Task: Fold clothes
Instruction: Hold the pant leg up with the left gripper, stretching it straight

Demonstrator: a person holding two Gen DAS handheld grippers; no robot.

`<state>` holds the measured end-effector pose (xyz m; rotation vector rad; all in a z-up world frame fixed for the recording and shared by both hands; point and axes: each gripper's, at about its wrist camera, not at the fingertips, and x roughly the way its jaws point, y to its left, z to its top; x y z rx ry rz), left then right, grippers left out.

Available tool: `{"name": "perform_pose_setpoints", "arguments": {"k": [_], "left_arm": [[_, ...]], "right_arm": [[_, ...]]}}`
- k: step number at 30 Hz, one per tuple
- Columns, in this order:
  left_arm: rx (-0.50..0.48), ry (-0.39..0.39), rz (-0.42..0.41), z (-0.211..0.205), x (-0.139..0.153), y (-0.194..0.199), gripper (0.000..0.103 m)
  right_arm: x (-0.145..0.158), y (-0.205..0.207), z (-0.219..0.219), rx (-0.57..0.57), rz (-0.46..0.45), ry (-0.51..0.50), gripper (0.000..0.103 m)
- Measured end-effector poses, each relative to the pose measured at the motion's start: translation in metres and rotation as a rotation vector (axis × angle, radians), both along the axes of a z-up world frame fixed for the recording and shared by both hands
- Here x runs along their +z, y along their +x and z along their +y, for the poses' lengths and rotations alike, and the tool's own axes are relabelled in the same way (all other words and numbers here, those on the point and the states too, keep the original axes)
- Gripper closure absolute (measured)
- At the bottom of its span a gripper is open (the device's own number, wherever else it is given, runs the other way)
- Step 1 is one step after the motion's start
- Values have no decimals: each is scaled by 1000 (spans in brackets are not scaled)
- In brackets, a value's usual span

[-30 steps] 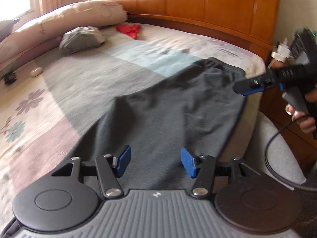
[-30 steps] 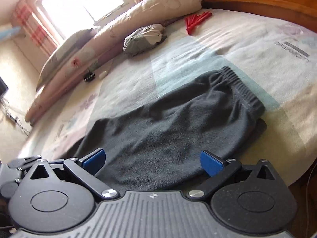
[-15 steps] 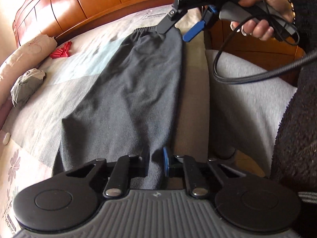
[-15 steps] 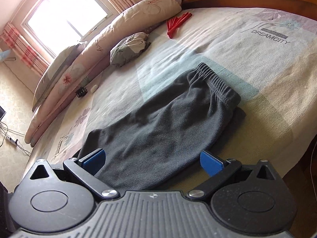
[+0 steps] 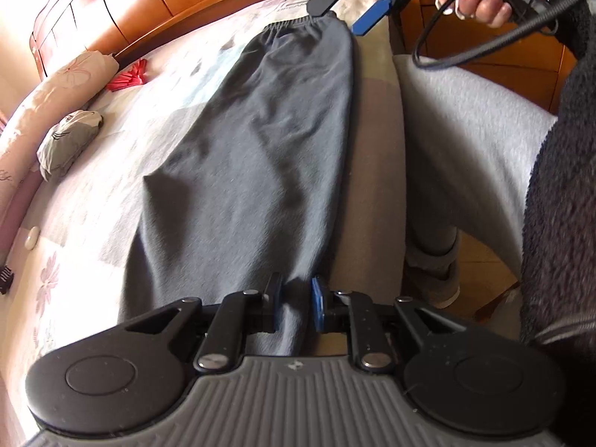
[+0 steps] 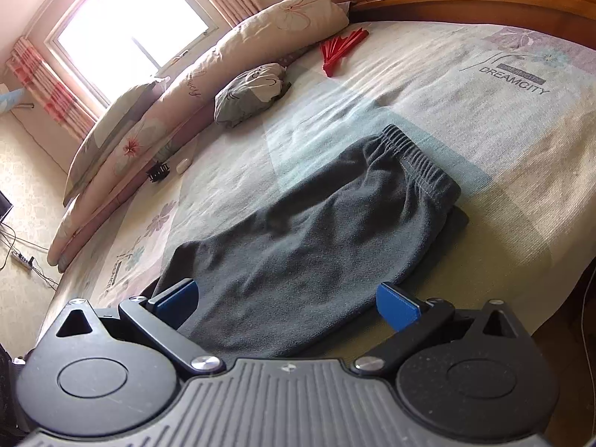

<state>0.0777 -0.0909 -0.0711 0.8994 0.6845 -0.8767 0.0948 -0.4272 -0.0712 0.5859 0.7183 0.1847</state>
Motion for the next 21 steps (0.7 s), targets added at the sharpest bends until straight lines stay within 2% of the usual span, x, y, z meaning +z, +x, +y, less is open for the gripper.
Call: {"name": "perform_pose_setpoints", "arguments": {"k": [7,11,13,17,21], "left_arm": [[-58,121,-113,19,-4,-15,84],[-115,207,-213,22,-12,-28,85],[-100,197,-201,22,-9,-28,87],[-49,125,-155,26,2,-20,87],[-45,139,-171,27,3,-18,87]], "right_arm": [[4,-3,2,1,-8,-2,0],[6,-4,5,10,-12,-5,0],[8,-6,6,14,-19,-5,0],[12,-8,8,24,-26,-12,0],[12,-11,10,28,-29,-14,0]]}}
